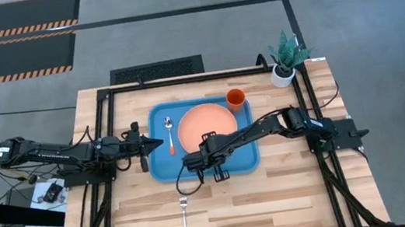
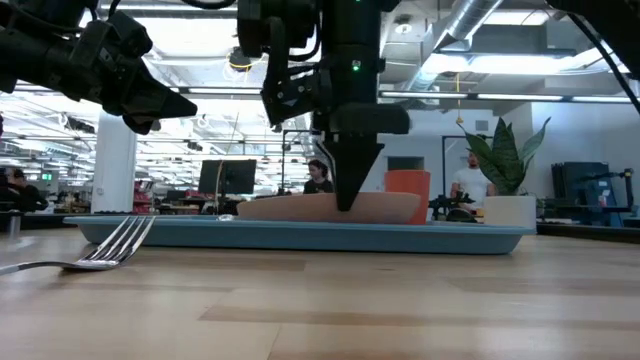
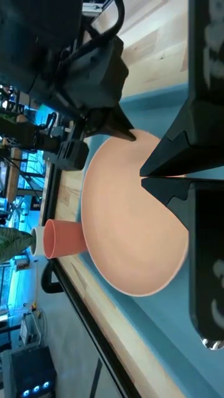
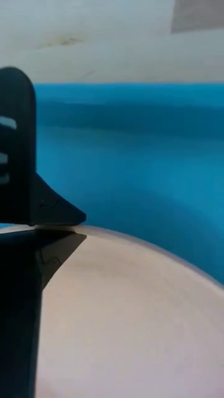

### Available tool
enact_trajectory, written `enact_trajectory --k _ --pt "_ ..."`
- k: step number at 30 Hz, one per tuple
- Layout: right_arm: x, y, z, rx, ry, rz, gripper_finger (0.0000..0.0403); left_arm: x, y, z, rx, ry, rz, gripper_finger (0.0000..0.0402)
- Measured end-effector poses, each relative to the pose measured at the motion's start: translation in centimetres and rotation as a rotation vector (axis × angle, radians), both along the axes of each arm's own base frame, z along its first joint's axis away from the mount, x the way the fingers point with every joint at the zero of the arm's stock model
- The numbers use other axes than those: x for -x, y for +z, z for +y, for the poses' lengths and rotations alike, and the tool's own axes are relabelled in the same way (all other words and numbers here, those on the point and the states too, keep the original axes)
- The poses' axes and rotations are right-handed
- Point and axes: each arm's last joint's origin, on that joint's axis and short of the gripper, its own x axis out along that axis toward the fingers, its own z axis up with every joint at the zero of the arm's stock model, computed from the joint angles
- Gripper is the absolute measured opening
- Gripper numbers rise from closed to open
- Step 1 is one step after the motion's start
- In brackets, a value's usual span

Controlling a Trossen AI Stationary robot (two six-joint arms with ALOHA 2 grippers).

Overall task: Pick and place plate/cup/fork/spoon on tray
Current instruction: Put the orange plate on the blue tray to the right of the orange spoon

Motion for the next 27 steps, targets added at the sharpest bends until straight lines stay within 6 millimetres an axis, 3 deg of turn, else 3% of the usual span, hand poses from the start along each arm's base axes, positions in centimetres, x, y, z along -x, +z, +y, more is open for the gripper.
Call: enact_trajectory --k 11,27 --pt "-0.32 0.01 -0.2 -0.029 -0.047 -0.036 0.0019 0.0 -0.02 0.0 0.003 0.001 0.0 0.0002" --pt "-0.32 0.04 -0.04 -0.012 -0.072 -0.049 0.0103 0.01 -0.06 0.0 0.002 0.001 0.005 0.0002"
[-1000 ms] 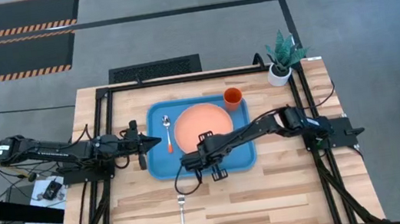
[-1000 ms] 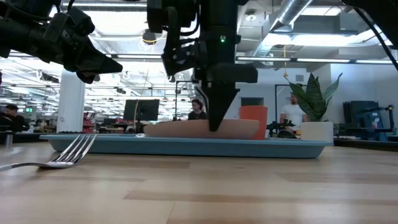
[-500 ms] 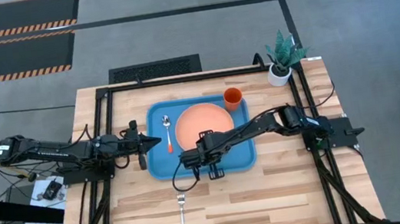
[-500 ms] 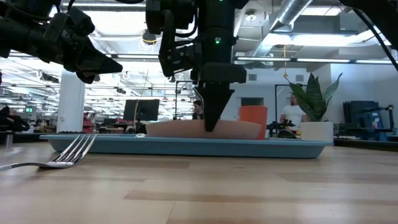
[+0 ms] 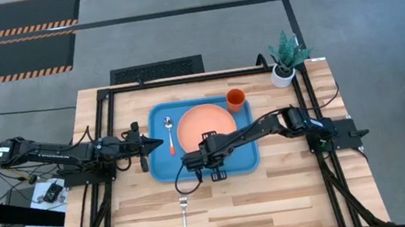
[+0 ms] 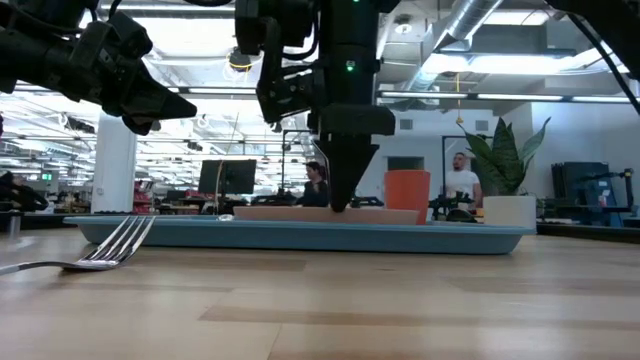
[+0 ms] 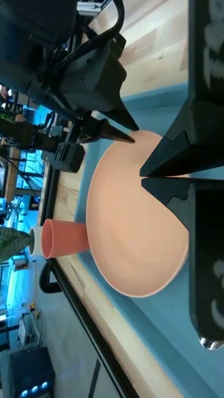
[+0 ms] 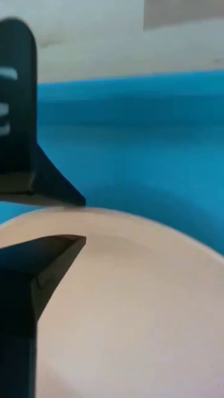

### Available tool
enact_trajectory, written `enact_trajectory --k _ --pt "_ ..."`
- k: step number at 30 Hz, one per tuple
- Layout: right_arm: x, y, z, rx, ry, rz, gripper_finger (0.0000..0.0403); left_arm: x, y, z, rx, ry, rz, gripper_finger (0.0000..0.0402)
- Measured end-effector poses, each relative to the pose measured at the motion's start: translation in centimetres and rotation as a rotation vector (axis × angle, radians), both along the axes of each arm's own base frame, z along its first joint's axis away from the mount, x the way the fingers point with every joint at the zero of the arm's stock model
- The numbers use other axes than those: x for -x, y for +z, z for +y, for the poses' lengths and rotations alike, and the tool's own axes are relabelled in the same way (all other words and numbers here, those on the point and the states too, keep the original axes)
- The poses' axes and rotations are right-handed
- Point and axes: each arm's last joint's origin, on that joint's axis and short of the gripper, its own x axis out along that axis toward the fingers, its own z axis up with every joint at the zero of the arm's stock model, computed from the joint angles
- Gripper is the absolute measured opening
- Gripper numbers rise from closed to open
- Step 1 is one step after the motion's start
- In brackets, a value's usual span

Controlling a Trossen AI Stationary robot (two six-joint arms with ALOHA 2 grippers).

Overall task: Pick and place plate/cup/fork/spoon on tray
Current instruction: Put the orange plate on the blue tray to the right of the orange spoon, then put the orange fork on the blue tray to the left of the orange spoon

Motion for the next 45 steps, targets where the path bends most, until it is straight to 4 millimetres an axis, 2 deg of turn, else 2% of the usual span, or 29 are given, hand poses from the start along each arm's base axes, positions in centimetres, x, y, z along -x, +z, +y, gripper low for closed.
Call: enact_trajectory --k 6,11,15,19,24,28,32,37,42,45 --pt "0.6 0.6 0.7 0.059 0.019 0.016 0.0154 0.0 0.0 0.0 -0.01 -0.002 0.002 0.0002" --pt "1.4 2.8 1.6 0.099 0.04 -0.028 0.0172 0.0 0.0 0.0 -0.01 -0.012 0.002 0.0002" --pt "2.4 4.7 2.7 0.125 0.051 -0.057 0.0154 0.0 -0.1 -0.1 -0.007 -0.037 0.011 0.0002" --pt "3.1 5.9 4.1 0.12 0.078 -0.09 0.01 0.0 -0.1 -0.2 -0.007 -0.044 0.017 0.0002" --pt "3.1 5.9 5.2 0.111 0.101 -0.12 0.0017 0.0 -0.1 -0.7 -0.007 -0.08 0.017 0.0002" --pt "2.8 5.0 5.8 0.097 0.109 -0.179 0.0016 0.1 -0.1 -1.2 -0.008 -0.121 0.017 0.0002" --pt "3.7 4.4 6.4 0.067 0.118 -0.292 0.0009 0.1 -0.1 -1.7 -0.009 -0.149 0.017 0.0002" --pt "6.0 2.7 6.8 0.014 0.129 -0.471 0.0009 0.1 -0.2 -2.3 0.007 -0.25 0.021 0.0002" --pt "9.3 2.9 6.7 0.03 0.096 -0.746 0.0005 -0.2 0.3 -2.9 0.005 -0.391 -0.042 0.0002" --pt "11.2 2.5 6.3 -0.004 0.066 -0.863 0.0009 -0.5 0.5 -3.1 0.034 -0.374 -0.068 0.0002"
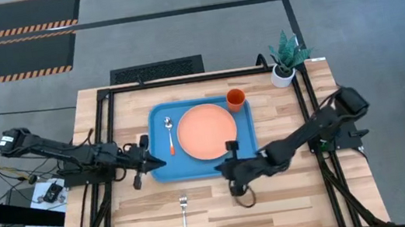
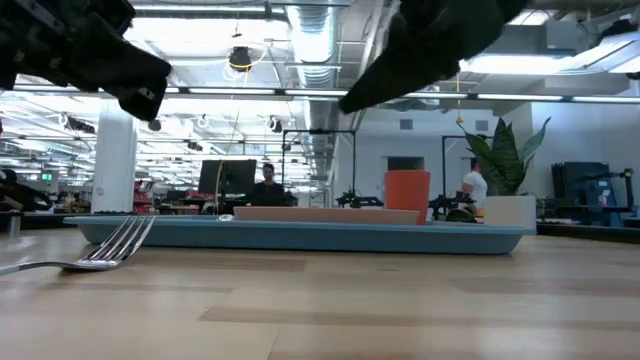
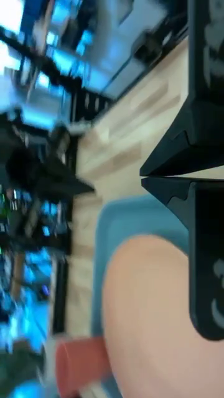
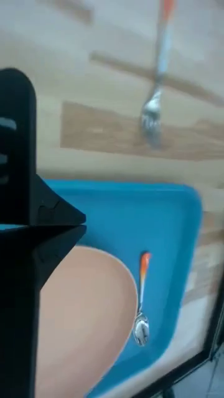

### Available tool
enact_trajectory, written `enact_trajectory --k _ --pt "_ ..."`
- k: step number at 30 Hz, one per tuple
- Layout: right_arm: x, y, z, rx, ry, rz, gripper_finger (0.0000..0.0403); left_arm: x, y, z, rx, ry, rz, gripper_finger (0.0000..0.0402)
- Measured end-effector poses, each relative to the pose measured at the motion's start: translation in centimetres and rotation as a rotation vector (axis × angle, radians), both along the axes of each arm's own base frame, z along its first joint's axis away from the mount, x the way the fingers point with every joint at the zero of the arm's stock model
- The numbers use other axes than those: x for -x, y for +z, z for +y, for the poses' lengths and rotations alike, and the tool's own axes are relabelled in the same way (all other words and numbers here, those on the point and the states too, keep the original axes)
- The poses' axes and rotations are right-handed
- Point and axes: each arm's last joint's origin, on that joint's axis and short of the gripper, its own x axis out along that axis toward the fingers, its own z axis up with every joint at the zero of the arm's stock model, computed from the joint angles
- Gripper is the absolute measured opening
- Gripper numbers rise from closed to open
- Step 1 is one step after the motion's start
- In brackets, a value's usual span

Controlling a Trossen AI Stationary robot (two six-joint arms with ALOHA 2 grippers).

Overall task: Pick and place plate/cup/fork/spoon on tray
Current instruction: Put the orange fork on the blue tray to the left of the orange spoon

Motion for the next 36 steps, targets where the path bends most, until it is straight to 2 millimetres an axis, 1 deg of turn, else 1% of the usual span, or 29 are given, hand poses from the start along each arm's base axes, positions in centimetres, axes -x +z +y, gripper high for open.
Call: enact_trajectory --k 2,5,7,13,19,23,28,32,34,36 --pt "0.8 -0.1 -0.5 -0.06 -0.029 -0.055 0.0017 -0.3 -0.1 -0.1 0.023 0.06 0.035 0.0002" --pt "1.6 -0.7 -1.1 -0.092 -0.06 -0.052 0.0028 -0.8 -0.2 -0.6 0.038 0.103 0.119 0.0002" --pt "2.0 -0.9 -1.2 -0.085 -0.061 -0.041 0.0028 -1.2 -0.1 -1.2 0.038 0.121 0.176 0.0002" --pt "2.6 -0.9 0.2 -0.087 -0.013 -0.043 0.0005 -2.7 0.7 -3.7 0.062 0.084 0.346 0.0002" --pt "3.0 -0.8 1.2 -0.092 0.014 -0.045 0.0017 -4.1 1.4 -5.7 0.112 0.094 0.549 0.0007" --pt "3.1 -0.8 1.4 -0.106 0.012 -0.047 0.0011 -5.4 1.5 -6.6 0.166 0.063 0.63 0.003" --pt "3.3 -0.8 1.7 -0.109 0.02 -0.046 0.0007 -6.9 0.6 -7.9 0.288 0.07 0.754 0.008" --pt "3.3 -0.9 1.8 -0.119 0.014 -0.045 0.0013 -7.6 -0.3 -9.6 0.399 0.086 0.883 0.0122" --pt "3.3 -0.9 1.8 -0.119 0.013 -0.044 0.0014 -8.1 -0.3 -10.5 0.437 0.12 0.938 0.0135" --pt "3.3 -0.9 1.7 -0.119 0.012 -0.043 0.0012 -8.6 -0.1 -11.6 0.455 0.159 0.98 0.0139"
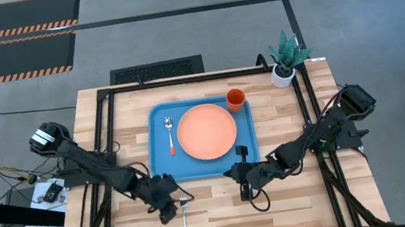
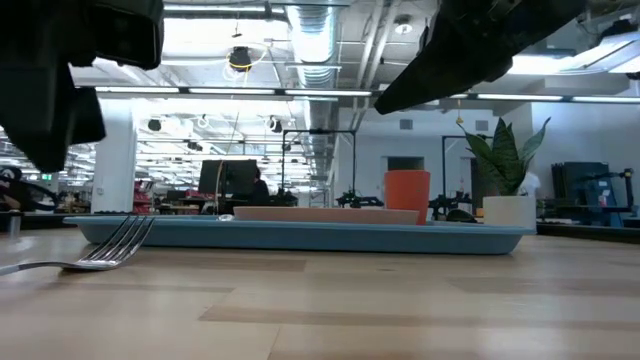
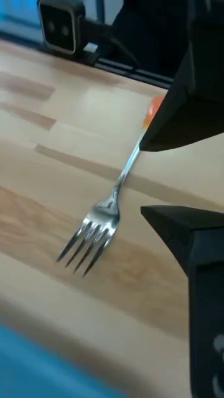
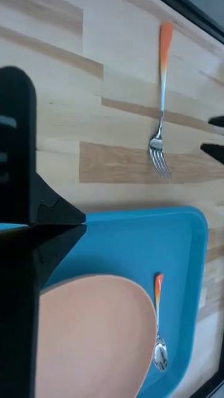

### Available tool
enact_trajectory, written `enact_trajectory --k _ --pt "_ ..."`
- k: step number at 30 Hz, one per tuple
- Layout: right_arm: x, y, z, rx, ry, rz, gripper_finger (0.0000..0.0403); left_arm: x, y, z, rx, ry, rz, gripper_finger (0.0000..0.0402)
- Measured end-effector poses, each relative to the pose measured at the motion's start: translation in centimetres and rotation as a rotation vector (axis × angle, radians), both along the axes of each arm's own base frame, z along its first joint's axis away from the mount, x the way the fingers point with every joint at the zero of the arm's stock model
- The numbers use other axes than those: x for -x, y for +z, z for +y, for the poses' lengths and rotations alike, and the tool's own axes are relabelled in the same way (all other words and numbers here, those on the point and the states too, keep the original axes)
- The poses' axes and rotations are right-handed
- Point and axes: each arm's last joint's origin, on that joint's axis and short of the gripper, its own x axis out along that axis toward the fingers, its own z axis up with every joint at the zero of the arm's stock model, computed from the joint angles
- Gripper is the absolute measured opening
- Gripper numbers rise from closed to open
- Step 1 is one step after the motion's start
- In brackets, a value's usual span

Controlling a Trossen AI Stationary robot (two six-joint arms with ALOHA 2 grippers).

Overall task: Pick and place plate/cup/fork/spoon on tray
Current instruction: Put the orange fork on the blue tray to the left of the orange spoon

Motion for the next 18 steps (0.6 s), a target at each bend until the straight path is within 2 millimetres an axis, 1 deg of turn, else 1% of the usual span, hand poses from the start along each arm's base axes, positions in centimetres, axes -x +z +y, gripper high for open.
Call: enact_trajectory --k 5,9,14,18 --pt "0.0 0.0 0.0 -0.002 -0.001 0.001 0.001 -2.1 -0.2 -2.7 -0.034 0.058 0.105 0.013" --pt "0.0 -0.1 0.0 -0.004 -0.004 0.005 0.0012 -3.9 -1.1 -4.2 -0.086 0.075 0.188 0.0127" --pt "0.1 -0.1 0.1 -0.005 -0.001 0.006 0.0011 -4.9 -2.5 -4.4 -0.15 0.107 0.313 0.0133" --pt "0.2 -0.1 0.3 0.0 0.006 0.015 0.0012 -5.2 -3.5 -4.1 -0.136 0.151 0.367 0.0142"
